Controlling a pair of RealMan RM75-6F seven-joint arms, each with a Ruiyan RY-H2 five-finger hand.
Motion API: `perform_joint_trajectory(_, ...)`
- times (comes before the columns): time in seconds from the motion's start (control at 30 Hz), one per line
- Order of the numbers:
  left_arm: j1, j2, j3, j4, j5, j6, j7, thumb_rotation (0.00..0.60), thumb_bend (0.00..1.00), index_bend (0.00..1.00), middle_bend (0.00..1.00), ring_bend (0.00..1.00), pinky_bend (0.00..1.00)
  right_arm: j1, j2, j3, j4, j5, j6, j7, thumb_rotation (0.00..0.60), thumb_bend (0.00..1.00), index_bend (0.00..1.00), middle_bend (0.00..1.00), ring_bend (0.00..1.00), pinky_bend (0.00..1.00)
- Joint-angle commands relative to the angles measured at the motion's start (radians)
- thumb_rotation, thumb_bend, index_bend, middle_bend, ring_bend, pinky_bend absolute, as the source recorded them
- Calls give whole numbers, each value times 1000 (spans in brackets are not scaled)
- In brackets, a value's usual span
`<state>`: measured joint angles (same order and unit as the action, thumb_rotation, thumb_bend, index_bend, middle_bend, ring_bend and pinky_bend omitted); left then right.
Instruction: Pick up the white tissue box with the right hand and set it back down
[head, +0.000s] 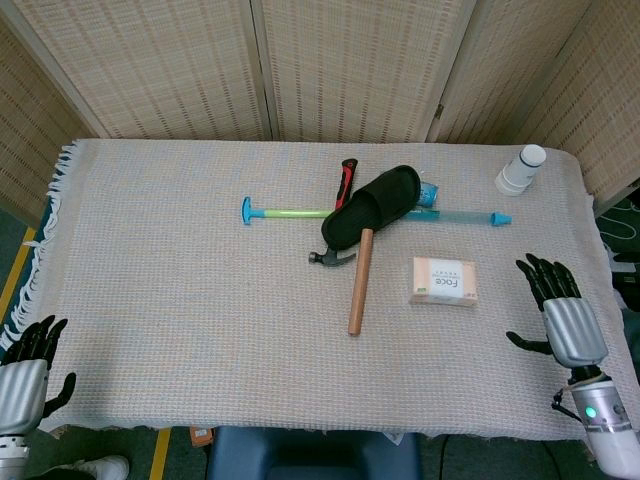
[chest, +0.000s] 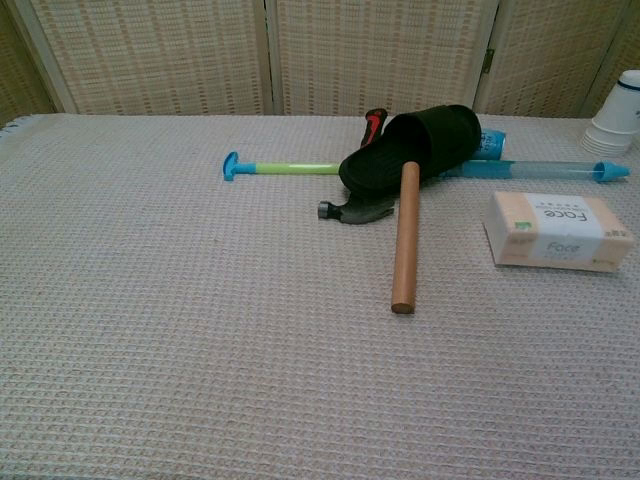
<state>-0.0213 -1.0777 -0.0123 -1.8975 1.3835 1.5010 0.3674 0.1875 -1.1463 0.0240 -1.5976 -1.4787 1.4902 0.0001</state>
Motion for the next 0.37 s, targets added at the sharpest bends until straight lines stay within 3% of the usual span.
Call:
perform_joint_trajectory(0.03,1,-2,0,0,2,4,3,600,398,66,0,0,167,-176,-4,-78,-49,-72,156,-207,600,0,0,0,0,0)
perform_joint_trajectory(0.37,-1,-9,-10,8,-18,7,12,600,399,66,0,0,167,-201,20,-45,8,41,89,-129,600,0,0,0,0,0)
